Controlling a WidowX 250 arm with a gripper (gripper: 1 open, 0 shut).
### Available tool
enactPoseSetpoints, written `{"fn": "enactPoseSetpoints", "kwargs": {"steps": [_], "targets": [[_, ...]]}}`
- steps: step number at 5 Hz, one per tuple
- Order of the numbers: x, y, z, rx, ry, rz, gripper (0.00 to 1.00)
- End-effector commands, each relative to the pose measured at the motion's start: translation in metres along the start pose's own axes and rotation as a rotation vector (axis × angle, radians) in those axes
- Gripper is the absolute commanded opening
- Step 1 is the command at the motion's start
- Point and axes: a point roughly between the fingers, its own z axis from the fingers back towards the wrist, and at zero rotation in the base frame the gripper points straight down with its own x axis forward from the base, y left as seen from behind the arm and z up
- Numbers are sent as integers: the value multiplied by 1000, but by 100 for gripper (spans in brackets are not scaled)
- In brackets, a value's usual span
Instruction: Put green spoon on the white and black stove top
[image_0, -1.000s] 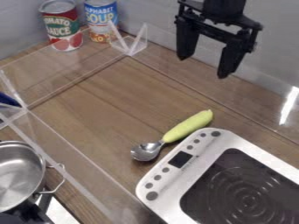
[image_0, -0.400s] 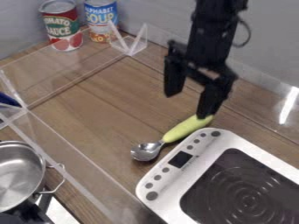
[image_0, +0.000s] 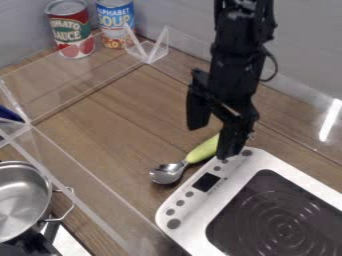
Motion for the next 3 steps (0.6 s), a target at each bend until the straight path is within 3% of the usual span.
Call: {"fn": "enactPoseSetpoints", "kwargs": {"steps": [1, 3], "targets": [[6, -2, -1, 7, -44, -44, 100], [16, 5, -19, 14, -69, -117, 100]]}}
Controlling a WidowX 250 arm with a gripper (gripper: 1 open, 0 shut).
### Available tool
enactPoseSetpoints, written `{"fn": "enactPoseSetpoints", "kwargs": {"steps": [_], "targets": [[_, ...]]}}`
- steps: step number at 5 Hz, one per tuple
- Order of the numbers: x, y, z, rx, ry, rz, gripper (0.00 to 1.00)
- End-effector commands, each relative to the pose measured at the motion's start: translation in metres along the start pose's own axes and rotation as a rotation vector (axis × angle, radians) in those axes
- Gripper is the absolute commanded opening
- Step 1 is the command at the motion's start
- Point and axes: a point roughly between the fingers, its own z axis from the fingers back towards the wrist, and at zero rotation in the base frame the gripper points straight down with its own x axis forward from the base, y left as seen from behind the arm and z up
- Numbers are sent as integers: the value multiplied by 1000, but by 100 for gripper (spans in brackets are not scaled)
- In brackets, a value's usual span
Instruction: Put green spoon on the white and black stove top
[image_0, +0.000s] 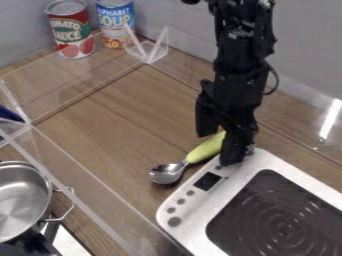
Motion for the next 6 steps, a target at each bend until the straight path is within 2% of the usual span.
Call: {"fn": "enactPoseSetpoints", "kwargs": {"steps": [1, 4, 6], "targets": [[2, 5, -7, -2, -7, -46, 100], [4, 7, 9, -21, -2, -87, 100], [5, 8, 12, -34, 0, -121, 100]]}}
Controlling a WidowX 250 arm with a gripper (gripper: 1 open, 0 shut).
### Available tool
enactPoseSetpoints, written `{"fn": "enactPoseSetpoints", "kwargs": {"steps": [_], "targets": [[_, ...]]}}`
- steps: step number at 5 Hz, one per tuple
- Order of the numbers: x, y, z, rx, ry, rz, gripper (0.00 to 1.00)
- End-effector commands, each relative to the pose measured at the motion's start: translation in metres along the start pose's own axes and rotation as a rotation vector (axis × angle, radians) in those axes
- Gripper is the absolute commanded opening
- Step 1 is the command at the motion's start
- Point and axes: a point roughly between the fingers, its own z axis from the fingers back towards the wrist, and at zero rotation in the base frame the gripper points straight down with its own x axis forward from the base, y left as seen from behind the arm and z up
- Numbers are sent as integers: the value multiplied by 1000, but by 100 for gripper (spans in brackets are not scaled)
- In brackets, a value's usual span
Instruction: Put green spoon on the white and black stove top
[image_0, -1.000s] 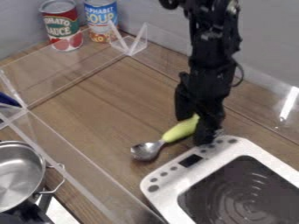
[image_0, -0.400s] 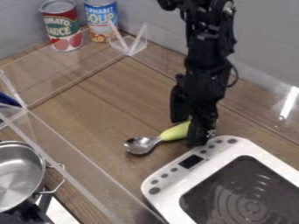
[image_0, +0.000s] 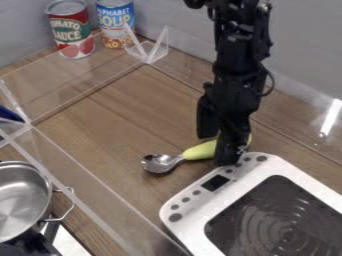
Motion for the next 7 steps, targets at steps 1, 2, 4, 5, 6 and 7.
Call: {"fn": "enactPoseSetpoints", "kwargs": {"steps": [1, 2, 4, 5, 6, 7], "targets": [[8, 7, 17, 24, -59, -19, 100], [8, 9, 15, 19, -60, -34, 100], [10, 12, 12, 13, -62, -65, 100], [11, 16, 10, 13, -66, -87, 100], [12, 18, 10, 12, -69, -109, 100], [12, 21, 10, 1, -60, -112, 100]]}}
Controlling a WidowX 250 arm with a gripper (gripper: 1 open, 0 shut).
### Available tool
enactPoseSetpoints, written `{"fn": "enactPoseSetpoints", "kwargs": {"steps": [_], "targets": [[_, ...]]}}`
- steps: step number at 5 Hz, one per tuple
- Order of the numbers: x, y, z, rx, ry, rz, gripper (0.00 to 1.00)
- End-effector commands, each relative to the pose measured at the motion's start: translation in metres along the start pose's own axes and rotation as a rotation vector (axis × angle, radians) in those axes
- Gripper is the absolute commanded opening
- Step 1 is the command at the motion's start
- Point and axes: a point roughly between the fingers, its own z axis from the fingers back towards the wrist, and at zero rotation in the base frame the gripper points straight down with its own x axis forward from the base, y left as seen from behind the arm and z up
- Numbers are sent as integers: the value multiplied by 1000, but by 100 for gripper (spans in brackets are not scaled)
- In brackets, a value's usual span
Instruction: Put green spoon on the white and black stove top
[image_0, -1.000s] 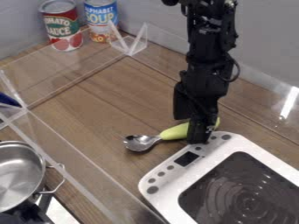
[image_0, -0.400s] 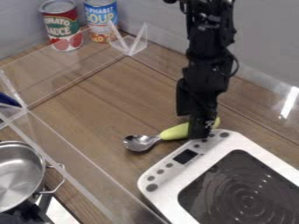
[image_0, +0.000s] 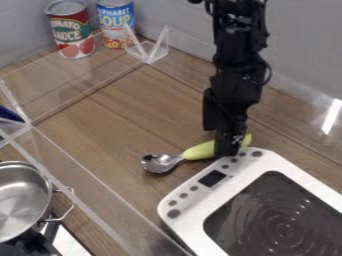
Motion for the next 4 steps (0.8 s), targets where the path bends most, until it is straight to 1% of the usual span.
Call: {"fn": "enactPoseSetpoints", "kwargs": {"steps": [1, 4], "targets": [[2, 8, 10, 5, -20, 8, 100], [2, 16, 13, -27, 6, 10, 100]]}}
